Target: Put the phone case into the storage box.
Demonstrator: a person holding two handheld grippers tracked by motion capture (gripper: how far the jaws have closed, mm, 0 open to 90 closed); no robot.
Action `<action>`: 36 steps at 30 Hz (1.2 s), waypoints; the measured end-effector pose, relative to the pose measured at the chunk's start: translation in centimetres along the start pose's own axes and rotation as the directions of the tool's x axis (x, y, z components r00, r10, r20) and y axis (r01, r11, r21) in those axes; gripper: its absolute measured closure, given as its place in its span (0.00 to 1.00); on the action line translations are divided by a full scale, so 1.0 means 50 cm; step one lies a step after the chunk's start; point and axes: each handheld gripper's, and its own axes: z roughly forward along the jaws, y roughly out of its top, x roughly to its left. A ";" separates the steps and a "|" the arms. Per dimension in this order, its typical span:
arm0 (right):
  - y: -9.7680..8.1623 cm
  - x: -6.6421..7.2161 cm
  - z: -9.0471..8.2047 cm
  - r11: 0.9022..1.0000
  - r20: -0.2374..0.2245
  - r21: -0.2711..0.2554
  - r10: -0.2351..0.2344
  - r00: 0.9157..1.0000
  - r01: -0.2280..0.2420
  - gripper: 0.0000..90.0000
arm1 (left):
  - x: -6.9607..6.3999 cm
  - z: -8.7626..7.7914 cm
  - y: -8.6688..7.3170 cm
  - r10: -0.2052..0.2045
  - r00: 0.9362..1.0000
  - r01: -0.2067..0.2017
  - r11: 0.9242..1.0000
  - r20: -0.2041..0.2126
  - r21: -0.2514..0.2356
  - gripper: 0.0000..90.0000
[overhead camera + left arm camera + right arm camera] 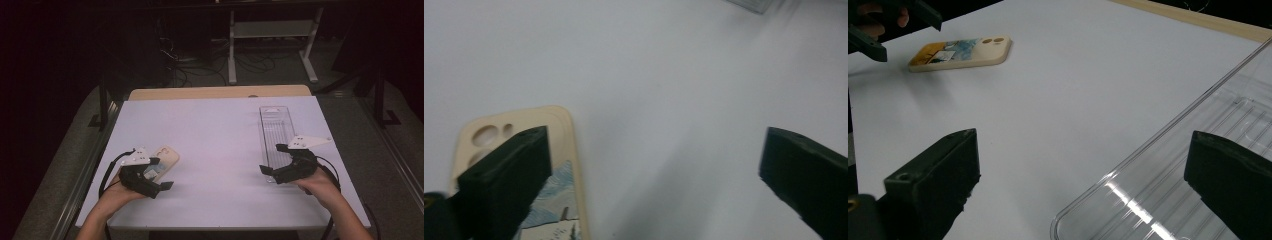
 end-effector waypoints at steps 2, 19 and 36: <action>0.000 0.000 0.000 1.000 0.000 0.000 0.000 1.000 0.000 0.01 | 0.003 -0.002 0.000 0.000 1.000 0.000 1.000 -0.004 -0.015 0.00; -0.001 0.001 0.000 1.000 0.001 0.001 0.000 1.000 0.000 0.01 | 0.019 -0.010 0.024 -0.046 0.998 0.047 0.999 -0.042 0.008 0.00; 0.000 0.001 0.001 1.000 -0.002 0.000 -0.002 1.000 0.002 0.01 | 0.056 -0.018 0.072 -0.078 0.992 0.077 0.997 -0.096 -0.011 0.00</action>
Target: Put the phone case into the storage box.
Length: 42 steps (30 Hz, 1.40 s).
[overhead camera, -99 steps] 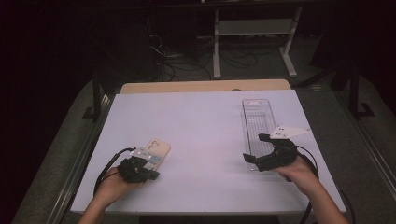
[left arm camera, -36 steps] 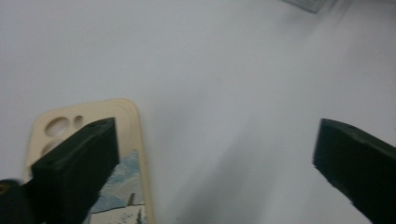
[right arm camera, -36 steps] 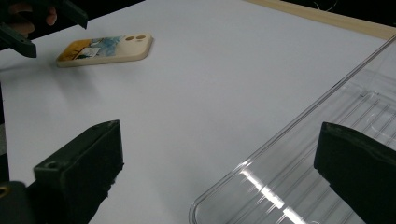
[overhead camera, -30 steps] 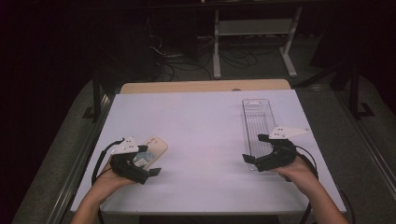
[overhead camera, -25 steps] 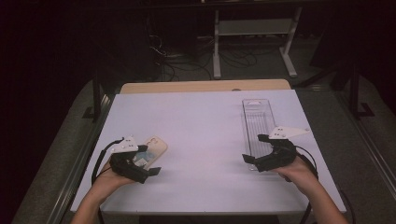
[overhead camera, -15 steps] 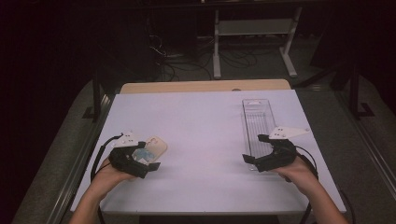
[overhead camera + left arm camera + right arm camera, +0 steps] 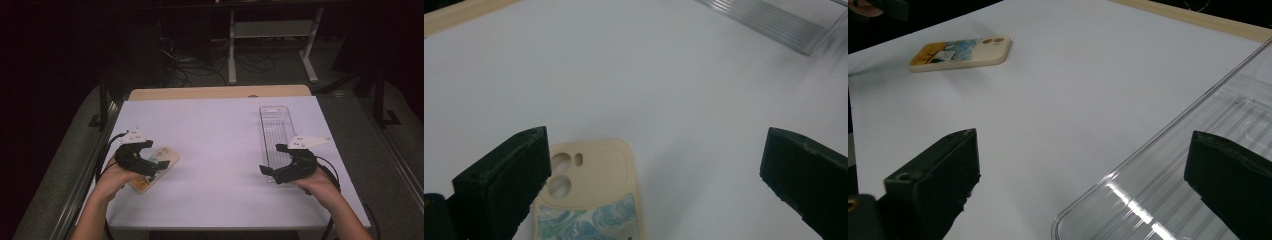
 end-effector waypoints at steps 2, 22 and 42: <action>0.000 0.000 0.000 1.000 -0.001 0.000 0.000 1.000 0.000 0.01 | 0.003 0.003 0.005 -0.007 1.000 0.006 1.000 -0.007 -0.011 0.00; 0.000 0.001 0.002 1.000 -0.004 0.005 -0.002 1.000 0.002 0.01 | 0.066 -0.001 0.001 -0.074 0.990 0.074 0.997 -0.121 -0.006 0.00; 0.000 0.000 0.001 1.000 -0.003 -0.001 -0.009 1.000 0.009 0.01 | 0.067 0.002 -0.019 -0.067 0.988 0.074 0.996 -0.138 0.042 0.00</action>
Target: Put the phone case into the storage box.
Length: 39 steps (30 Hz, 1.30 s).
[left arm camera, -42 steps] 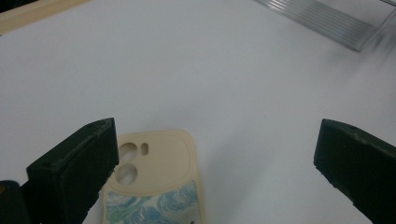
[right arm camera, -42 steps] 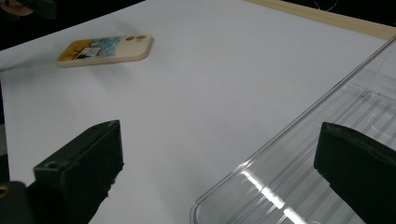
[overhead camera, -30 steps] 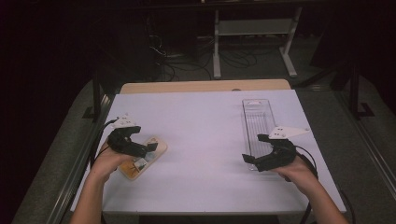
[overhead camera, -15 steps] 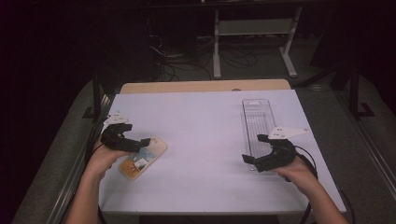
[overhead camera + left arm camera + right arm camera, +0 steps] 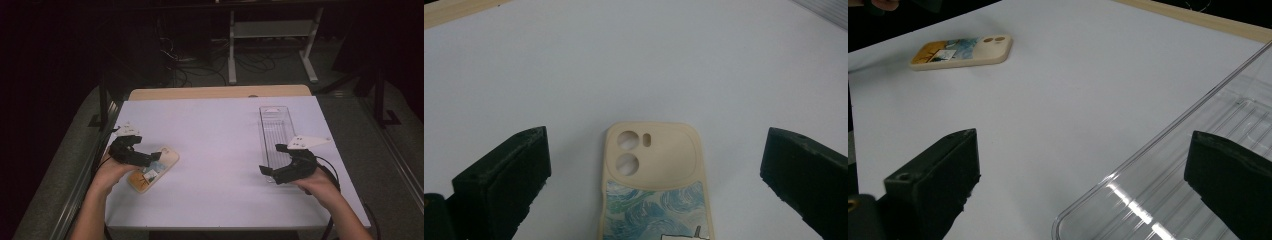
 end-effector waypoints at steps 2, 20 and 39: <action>0.000 0.000 0.000 1.000 -0.001 0.002 0.000 1.000 0.000 0.01 | 0.000 0.001 -0.005 -0.002 1.000 0.002 1.000 -0.001 0.007 0.00; 0.000 0.000 0.000 1.000 0.001 0.003 0.002 1.000 -0.002 0.01 | -0.012 0.010 -0.047 0.009 1.000 -0.009 0.999 -0.003 0.033 0.00; -0.001 0.000 0.000 1.000 0.004 0.008 0.007 1.000 -0.007 0.01 | -0.018 0.033 -0.078 -0.001 1.000 0.002 0.995 -0.015 0.097 0.00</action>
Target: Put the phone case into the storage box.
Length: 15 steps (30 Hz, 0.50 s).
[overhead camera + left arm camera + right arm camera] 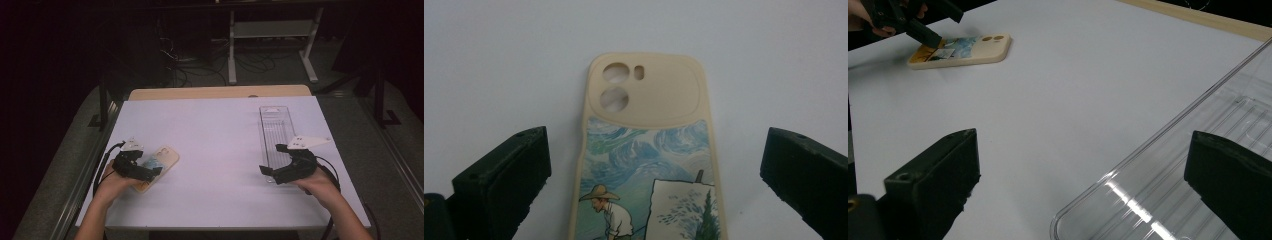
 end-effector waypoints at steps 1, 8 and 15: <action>0.000 0.000 0.000 1.000 -0.001 0.000 0.001 1.000 -0.001 0.01 | 0.000 0.000 0.000 0.000 1.000 0.000 1.000 0.000 0.000 0.00; 0.000 0.000 0.001 1.000 -0.001 0.000 -0.002 1.000 0.002 0.01 | -0.003 0.008 -0.012 -0.006 1.000 0.006 1.000 -0.017 0.018 0.00; 0.000 -0.001 0.001 1.000 0.001 -0.002 -0.008 1.000 0.008 0.01 | -0.003 0.018 -0.016 0.024 0.999 -0.022 0.997 -0.028 0.067 0.00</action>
